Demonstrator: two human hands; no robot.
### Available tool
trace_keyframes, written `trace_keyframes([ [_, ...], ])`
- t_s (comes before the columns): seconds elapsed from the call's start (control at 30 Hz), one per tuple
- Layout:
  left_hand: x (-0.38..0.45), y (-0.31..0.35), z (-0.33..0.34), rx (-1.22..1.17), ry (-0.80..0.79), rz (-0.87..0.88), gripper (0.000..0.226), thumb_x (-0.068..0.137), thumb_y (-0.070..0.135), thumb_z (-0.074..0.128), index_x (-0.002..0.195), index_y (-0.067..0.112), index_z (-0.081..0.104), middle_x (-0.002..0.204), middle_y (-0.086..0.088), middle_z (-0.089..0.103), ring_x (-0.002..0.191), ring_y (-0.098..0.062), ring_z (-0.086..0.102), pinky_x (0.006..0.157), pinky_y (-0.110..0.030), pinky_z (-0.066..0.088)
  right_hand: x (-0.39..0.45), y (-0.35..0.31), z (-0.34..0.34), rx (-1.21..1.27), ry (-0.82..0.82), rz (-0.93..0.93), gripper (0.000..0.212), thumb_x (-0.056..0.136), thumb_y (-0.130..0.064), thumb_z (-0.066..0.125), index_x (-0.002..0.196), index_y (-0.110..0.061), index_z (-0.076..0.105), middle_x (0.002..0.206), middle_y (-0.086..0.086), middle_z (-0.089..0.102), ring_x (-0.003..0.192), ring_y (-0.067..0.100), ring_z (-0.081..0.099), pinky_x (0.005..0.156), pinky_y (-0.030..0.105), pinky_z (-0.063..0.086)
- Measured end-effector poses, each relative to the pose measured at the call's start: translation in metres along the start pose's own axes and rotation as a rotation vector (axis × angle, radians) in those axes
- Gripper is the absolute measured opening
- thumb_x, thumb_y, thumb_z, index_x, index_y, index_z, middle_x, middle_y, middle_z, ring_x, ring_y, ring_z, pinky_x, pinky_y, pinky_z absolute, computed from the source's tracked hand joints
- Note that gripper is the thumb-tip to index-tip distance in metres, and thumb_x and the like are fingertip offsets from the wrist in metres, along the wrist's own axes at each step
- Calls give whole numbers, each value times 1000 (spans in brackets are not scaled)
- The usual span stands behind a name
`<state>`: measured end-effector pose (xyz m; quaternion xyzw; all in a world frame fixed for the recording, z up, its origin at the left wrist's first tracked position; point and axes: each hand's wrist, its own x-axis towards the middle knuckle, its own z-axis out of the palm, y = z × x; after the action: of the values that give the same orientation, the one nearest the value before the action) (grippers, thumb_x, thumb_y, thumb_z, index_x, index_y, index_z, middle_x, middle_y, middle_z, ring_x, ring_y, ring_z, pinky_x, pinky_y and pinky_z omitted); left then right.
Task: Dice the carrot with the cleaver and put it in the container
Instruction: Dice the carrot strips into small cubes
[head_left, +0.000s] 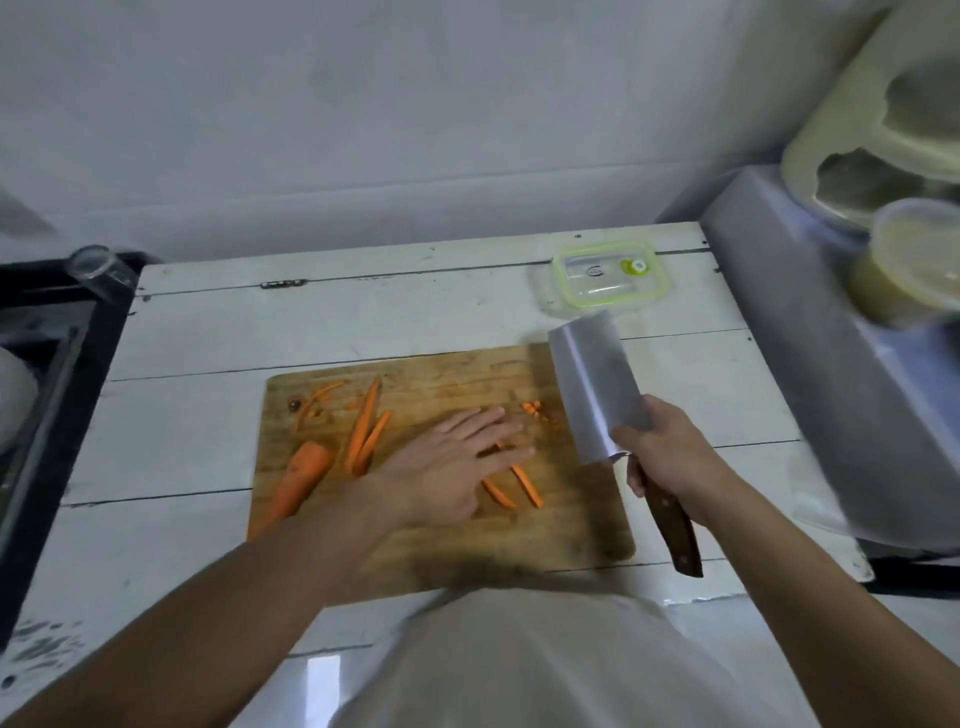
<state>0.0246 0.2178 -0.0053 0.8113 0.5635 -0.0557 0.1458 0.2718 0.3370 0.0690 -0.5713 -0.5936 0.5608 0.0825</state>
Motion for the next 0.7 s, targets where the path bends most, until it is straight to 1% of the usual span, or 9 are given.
trace_keyframes([
  [0.07, 10, -4, -7, 129, 24, 172, 63, 88, 24, 50, 150, 31, 45, 158, 3, 39, 150, -23, 28, 125, -43, 21, -2, 3, -6, 25, 24, 4, 23, 90, -2, 49, 110, -10, 56, 77, 21, 71, 42, 26, 49, 45, 29, 43],
  [0.1, 12, -6, -7, 174, 66, 224, 48, 90, 25, 52, 137, 26, 58, 142, -1, 55, 136, -25, 46, 118, -41, 35, -3, 4, -8, 29, 31, -1, 23, 90, -2, 49, 110, -11, 56, 77, 21, 71, 43, 26, 50, 46, 30, 44],
  [0.17, 9, -8, -3, 218, 148, 213, 20, 93, 28, 55, 108, 22, 66, 109, -1, 65, 104, -24, 61, 93, -37, 48, -4, 8, -11, 27, 39, -3, 23, 92, -3, 49, 110, -13, 56, 74, 18, 71, 45, 27, 52, 47, 33, 45],
  [0.2, 5, -8, 0, 220, 171, 153, 15, 95, 31, 56, 102, 22, 66, 101, 0, 65, 96, -23, 63, 86, -37, 50, -5, 10, -10, 23, 41, -1, 22, 92, -4, 49, 110, -14, 56, 72, 16, 70, 45, 28, 53, 48, 34, 46],
  [0.27, -7, -2, 8, 170, 188, -35, 17, 99, 34, 54, 101, 21, 65, 99, -1, 66, 91, -23, 66, 81, -38, 51, -7, 11, -7, 11, 38, -3, 20, 91, -5, 50, 108, -14, 56, 64, 10, 69, 45, 29, 53, 47, 35, 46],
  [0.37, -22, 20, 12, -13, 195, -385, 22, 103, 39, 48, 110, 22, 61, 108, 0, 64, 99, -22, 66, 85, -36, 51, -12, 12, 3, -15, 17, -7, 14, 91, -6, 51, 103, -13, 55, 53, 3, 63, 41, 27, 52, 46, 34, 45],
  [0.47, -29, 36, 18, -171, 252, -578, 20, 102, 42, 51, 111, 25, 59, 111, 4, 61, 103, -18, 61, 84, -33, 54, -17, 11, 16, -67, -15, -18, 11, 93, -6, 50, 100, -15, 53, 46, 1, 58, 39, 26, 51, 46, 33, 45],
  [0.6, -29, 41, 27, -393, 311, -736, 20, 95, 37, 66, 111, 26, 61, 113, 5, 58, 109, -18, 54, 94, -38, 49, -20, 13, 27, -196, -40, -78, 6, 94, -10, 51, 95, -16, 50, 59, 10, 58, 35, 23, 52, 39, 29, 42],
  [0.7, -23, 41, 24, -495, 304, -804, 17, 93, 32, 71, 107, 27, 64, 112, 6, 57, 111, -17, 51, 98, -36, 45, -20, 17, 32, -233, -64, -90, 7, 95, -13, 52, 96, -20, 52, 76, 17, 65, 37, 22, 56, 41, 30, 46],
])
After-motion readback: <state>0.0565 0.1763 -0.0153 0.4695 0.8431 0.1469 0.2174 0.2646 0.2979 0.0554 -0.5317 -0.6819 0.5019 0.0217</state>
